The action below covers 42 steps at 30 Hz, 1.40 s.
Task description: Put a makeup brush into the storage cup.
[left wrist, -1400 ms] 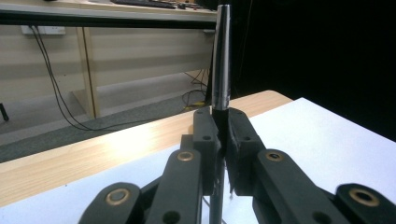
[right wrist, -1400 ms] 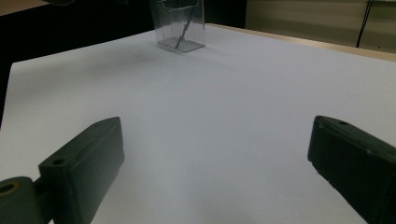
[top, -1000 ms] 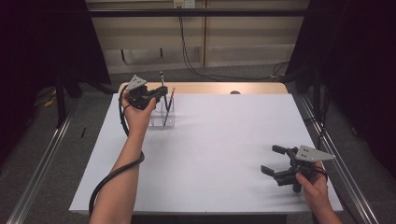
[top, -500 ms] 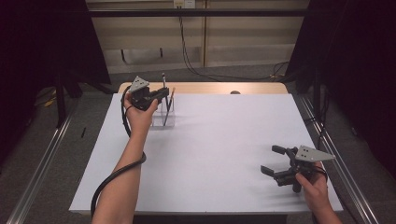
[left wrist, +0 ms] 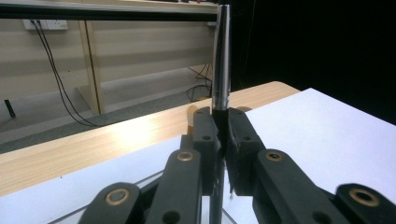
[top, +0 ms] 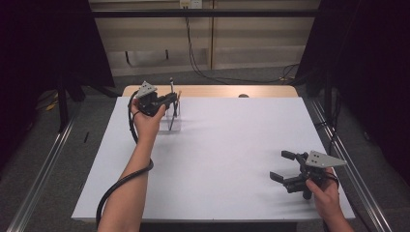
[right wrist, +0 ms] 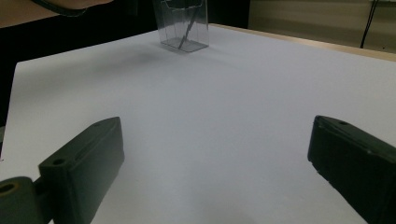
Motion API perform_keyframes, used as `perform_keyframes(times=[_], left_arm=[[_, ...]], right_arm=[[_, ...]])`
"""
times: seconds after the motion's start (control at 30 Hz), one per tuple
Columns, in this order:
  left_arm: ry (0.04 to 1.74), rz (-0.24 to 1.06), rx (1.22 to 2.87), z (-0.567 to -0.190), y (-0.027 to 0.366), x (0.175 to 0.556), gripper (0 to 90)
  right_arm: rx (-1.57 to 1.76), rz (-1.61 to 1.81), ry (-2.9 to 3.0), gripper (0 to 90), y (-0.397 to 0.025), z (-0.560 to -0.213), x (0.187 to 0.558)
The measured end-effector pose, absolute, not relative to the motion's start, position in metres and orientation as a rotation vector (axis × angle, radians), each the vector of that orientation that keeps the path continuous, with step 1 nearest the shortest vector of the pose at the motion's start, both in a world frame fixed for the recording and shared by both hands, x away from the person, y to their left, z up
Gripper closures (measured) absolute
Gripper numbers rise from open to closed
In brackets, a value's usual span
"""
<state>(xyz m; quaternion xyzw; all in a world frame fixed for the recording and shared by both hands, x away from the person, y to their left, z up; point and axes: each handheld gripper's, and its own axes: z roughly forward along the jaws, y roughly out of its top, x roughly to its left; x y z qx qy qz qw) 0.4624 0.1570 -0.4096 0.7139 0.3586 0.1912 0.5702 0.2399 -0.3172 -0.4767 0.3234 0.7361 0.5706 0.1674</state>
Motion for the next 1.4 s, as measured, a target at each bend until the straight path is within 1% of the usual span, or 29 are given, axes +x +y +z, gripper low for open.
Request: perform_keyframes(times=[0.43,0.7,0.9,0.97,1.13,1.37,1.4], left_arm=[[0.852,0.436,1.679,-0.419,0.157,0.461,83.7],[0.860,0.419,1.665,-0.419,0.157,0.459,82.7],[0.860,0.371,1.639,-0.420,0.160,0.456,70.3],[0.861,0.361,1.636,-0.420,0.162,0.454,67.6],[0.849,0.341,1.613,-0.421,0.166,0.451,54.5],[0.850,0.333,1.616,-0.419,0.168,0.446,44.9],[0.852,0.324,1.616,-0.419,0.169,0.446,42.3]], right_arm=[[0.920,1.626,2.097,3.5,-0.317,-0.477,0.240],[0.921,1.625,2.095,3.5,-0.317,-0.477,0.240],[0.920,1.629,2.096,3.4,-0.316,-0.477,0.241],[0.921,1.629,2.095,3.4,-0.316,-0.477,0.241],[0.922,1.627,2.097,3.4,-0.315,-0.477,0.241],[0.926,1.629,2.093,3.5,-0.314,-0.477,0.241],[0.927,1.629,2.093,3.5,-0.314,-0.477,0.241]])
